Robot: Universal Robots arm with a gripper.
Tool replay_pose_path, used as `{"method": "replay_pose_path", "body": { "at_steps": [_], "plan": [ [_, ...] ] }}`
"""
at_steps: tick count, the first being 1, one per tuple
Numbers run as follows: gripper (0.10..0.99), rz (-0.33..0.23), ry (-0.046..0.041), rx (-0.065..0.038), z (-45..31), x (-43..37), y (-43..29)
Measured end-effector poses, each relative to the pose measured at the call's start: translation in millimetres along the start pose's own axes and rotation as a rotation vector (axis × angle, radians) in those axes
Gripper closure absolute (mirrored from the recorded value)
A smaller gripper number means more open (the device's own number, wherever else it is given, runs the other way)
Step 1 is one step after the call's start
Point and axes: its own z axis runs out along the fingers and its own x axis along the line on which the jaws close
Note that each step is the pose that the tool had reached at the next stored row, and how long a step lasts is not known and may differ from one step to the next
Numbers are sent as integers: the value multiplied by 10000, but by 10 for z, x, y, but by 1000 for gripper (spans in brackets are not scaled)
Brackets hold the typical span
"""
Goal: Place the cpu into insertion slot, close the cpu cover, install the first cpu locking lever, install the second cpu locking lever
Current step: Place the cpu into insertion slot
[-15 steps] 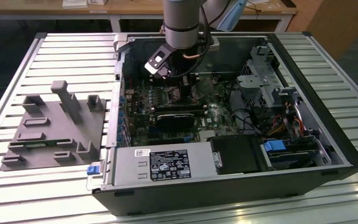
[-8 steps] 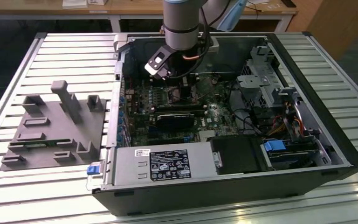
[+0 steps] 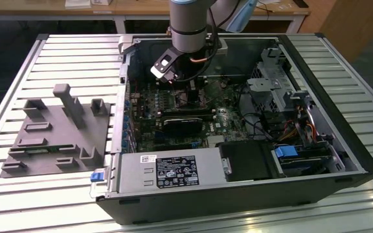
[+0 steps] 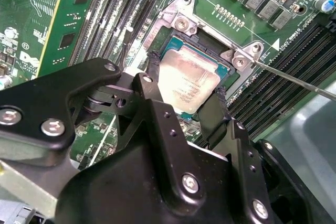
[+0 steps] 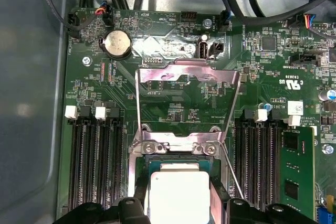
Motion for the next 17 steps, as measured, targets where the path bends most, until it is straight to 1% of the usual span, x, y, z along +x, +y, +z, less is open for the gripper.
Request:
{"method": "replay_pose_path", "body": {
  "at_steps": [11,12,15,17],
  "plan": [
    [537,2,11,-9,9,3,1],
    [475,1,9,-7,8,2,1],
    [475,1,4,-3,6,1,0],
    [475,1,3,-3,-10,0,1]
  ]
}}
